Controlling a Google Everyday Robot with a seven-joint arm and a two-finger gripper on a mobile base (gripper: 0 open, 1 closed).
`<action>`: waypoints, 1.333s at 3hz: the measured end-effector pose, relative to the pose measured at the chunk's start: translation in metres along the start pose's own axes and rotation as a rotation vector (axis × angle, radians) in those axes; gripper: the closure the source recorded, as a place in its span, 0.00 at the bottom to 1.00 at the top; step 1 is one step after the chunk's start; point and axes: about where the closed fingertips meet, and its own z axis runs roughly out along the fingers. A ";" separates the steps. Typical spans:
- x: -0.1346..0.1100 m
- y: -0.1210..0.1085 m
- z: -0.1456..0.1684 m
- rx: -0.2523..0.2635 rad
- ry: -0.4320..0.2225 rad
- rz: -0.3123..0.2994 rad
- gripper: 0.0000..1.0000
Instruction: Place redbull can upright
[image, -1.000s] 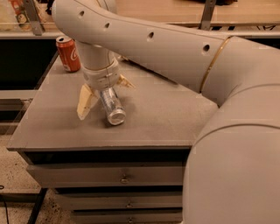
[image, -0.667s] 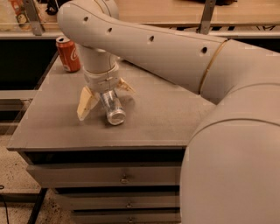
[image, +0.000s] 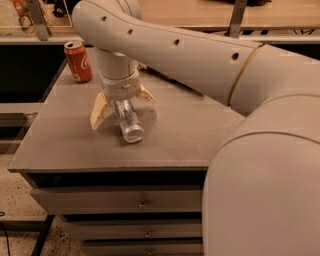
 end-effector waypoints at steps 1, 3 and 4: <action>-0.006 -0.006 -0.003 0.040 -0.007 0.053 0.00; -0.011 -0.005 -0.004 0.103 0.026 0.088 0.41; -0.011 -0.005 -0.008 0.103 0.026 0.088 0.64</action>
Offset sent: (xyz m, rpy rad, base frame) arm 0.0098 -0.0052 0.0141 -0.1360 -0.0747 -0.1535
